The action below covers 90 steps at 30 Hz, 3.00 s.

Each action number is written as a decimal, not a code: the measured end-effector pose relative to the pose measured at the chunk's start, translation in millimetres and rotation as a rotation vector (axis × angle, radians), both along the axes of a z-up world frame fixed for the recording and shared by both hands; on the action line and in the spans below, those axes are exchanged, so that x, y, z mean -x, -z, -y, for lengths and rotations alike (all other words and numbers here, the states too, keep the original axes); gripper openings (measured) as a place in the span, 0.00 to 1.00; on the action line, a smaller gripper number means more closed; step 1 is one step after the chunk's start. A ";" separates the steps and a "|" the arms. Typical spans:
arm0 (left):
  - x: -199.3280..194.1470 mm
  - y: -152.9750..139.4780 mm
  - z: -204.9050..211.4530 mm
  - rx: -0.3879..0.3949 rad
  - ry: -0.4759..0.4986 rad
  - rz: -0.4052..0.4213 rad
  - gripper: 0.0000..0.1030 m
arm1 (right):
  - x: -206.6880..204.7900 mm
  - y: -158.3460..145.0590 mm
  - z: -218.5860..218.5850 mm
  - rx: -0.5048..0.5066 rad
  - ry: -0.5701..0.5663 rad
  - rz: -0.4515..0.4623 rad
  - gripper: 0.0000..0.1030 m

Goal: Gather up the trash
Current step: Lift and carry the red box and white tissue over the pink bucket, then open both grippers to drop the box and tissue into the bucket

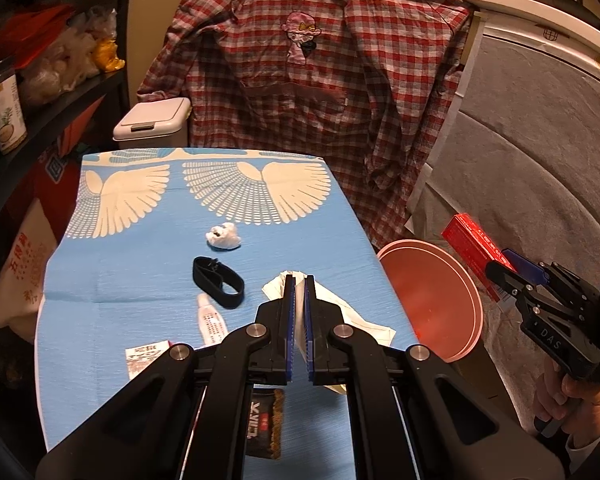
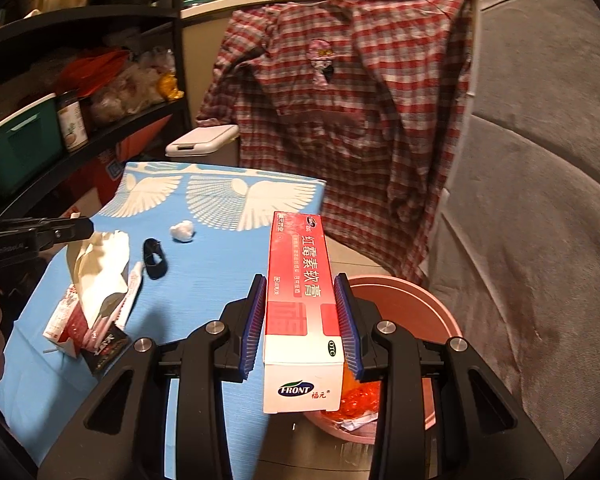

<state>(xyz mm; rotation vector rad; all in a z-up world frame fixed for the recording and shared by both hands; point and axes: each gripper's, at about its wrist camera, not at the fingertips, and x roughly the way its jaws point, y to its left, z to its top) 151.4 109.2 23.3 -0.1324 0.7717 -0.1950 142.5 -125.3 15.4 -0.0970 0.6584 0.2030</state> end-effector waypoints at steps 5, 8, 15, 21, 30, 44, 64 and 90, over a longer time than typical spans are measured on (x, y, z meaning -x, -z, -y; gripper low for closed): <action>-2.4 0.0 10.1 -0.002 0.013 0.005 0.04 | -1.4 -0.1 8.4 -0.003 0.031 0.004 0.34; -3.6 -0.3 15.0 0.000 0.018 0.009 0.04 | -0.9 -0.5 13.3 -0.004 0.051 0.010 0.35; -6.4 -0.8 26.8 0.003 0.032 0.019 0.04 | -3.2 -0.6 25.0 -0.002 0.086 0.014 0.35; -8.6 -1.0 40.8 0.006 0.049 0.028 0.04 | -5.0 0.3 30.1 -0.001 0.098 0.012 0.35; -13.9 -1.0 58.6 0.016 0.065 0.034 0.04 | -7.9 1.9 36.8 -0.009 0.120 0.009 0.35; -24.5 5.1 88.1 0.014 0.102 0.037 0.04 | -15.0 2.8 51.9 -0.004 0.161 0.019 0.35; -53.3 20.4 132.0 0.019 0.143 0.025 0.04 | -28.7 5.6 77.6 -0.030 0.235 0.014 0.35; -61.9 23.3 175.7 -0.021 0.161 0.018 0.33 | -38.4 14.0 98.8 -0.052 0.316 -0.031 0.46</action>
